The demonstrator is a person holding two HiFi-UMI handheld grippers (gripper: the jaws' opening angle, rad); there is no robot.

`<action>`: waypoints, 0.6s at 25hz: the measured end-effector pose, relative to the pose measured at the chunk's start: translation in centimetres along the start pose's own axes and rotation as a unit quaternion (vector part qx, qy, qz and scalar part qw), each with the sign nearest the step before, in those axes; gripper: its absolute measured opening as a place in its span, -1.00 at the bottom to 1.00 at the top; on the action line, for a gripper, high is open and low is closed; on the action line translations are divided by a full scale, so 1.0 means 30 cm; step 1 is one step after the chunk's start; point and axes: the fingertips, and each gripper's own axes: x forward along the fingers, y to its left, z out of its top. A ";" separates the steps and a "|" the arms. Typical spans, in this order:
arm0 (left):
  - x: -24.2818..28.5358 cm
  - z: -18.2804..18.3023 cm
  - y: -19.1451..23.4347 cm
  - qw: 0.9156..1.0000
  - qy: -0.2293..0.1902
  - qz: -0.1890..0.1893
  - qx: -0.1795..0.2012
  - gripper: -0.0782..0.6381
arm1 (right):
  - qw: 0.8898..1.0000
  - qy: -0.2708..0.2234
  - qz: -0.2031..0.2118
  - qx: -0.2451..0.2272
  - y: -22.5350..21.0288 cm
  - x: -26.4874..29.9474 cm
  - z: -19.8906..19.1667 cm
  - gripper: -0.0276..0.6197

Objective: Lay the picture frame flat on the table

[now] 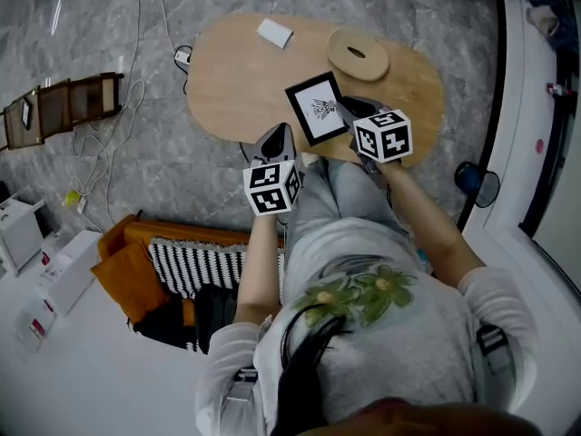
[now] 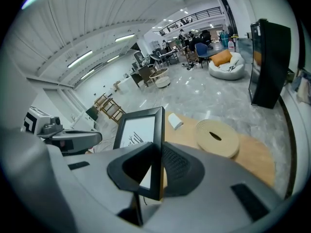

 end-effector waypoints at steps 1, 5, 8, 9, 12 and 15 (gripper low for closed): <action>0.010 -0.005 0.003 1.000 0.002 0.001 -0.001 -0.74 | 1.000 0.003 0.001 0.000 -0.007 0.011 -0.004 -0.71; 0.055 -0.027 0.022 1.000 0.008 0.005 -0.006 -0.73 | 1.000 0.011 0.003 0.003 -0.036 0.054 -0.018 -0.71; 0.082 -0.039 0.048 1.000 0.010 0.010 -0.007 -0.74 | 1.000 0.017 0.003 0.002 -0.050 0.084 -0.030 -0.71; 0.089 -0.043 0.058 1.000 0.011 0.013 -0.008 -0.73 | 1.000 0.020 0.002 0.002 -0.054 0.094 -0.036 -0.71; 0.112 -0.049 0.088 1.000 0.012 0.019 -0.014 -0.73 | 1.000 0.028 0.001 -0.001 -0.068 0.127 -0.049 -0.71; 0.130 -0.060 0.109 0.999 0.013 0.024 -0.019 -0.73 | 0.999 0.035 0.002 -0.005 -0.081 0.156 -0.062 -0.71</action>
